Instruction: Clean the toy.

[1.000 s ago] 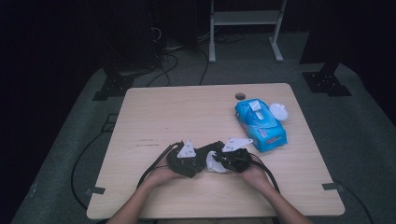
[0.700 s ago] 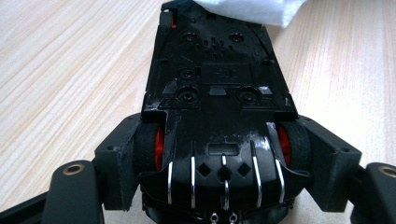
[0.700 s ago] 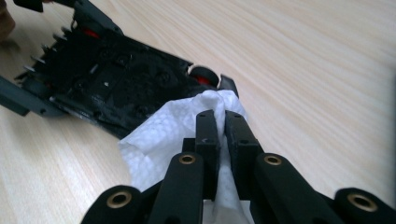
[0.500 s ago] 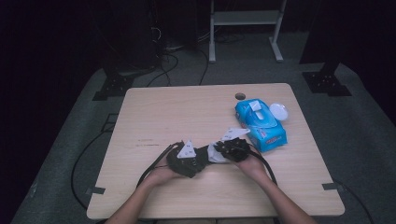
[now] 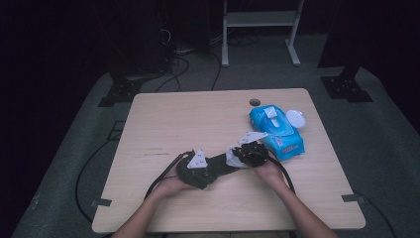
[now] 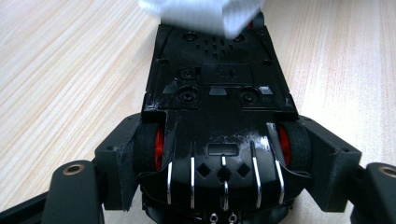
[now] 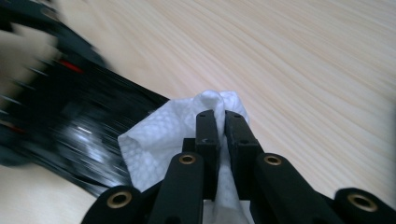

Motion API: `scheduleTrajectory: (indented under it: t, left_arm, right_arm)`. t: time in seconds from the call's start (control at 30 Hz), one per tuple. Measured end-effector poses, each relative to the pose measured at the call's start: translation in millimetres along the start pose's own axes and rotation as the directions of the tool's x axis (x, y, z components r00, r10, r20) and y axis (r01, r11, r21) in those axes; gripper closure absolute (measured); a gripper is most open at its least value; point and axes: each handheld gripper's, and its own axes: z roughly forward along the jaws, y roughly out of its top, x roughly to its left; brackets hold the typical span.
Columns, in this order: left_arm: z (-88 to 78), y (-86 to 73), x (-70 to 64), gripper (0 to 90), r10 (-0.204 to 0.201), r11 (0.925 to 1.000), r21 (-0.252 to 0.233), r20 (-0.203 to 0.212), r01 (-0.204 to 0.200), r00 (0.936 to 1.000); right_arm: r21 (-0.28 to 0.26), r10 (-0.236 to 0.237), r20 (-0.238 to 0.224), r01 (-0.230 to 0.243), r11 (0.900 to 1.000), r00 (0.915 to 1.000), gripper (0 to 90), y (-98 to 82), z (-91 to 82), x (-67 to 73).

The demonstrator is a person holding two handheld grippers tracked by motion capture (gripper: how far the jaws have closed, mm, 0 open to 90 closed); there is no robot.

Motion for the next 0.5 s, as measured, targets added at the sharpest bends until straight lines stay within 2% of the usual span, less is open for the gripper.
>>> scheduleTrajectory:
  t: [0.1,0.13,0.17,0.27,0.37,0.5]
  left_arm:
    - [1.0,0.9,-0.3,24.8,0.006,1.0000,0.003,-0.002,-0.006,1.0000]
    - [1.1,0.9,-0.6,24.8,0.007,1.0000,0.005,-0.003,-0.007,1.0000]
    - [1.0,0.9,-0.8,24.8,0.008,0.9999,0.007,-0.003,-0.008,1.0000]
    - [1.3,-0.1,-0.5,24.8,-0.003,1.0000,0.005,0.001,0.003,1.0000]
    - [0.8,0.0,0.4,24.8,0.000,1.0000,0.004,0.003,0.000,1.0000]
    - [0.9,0.0,0.3,24.8,0.000,1.0000,0.002,0.003,0.000,1.0000]
  right_arm:
    - [-0.012,-0.045,-0.049,0.045,0.999,0.9978,84.4,10.1,5.2,17.2]
    - [-0.021,-0.053,-0.086,0.051,0.998,0.9949,84.4,14.8,8.6,25.2]
    - [-0.025,-0.071,-0.099,0.069,0.997,0.9925,84.5,18.4,11.3,31.0]
    - [-0.020,-0.104,-0.085,0.103,0.995,0.9910,84.4,24.1,16.2,39.3]
    - [-0.009,-0.097,-0.044,0.097,0.995,0.9943,84.4,21.7,16.6,28.0]
    - [0.000,-0.032,0.004,0.032,1.000,0.9995,84.4,12.3,9.6,4.2]
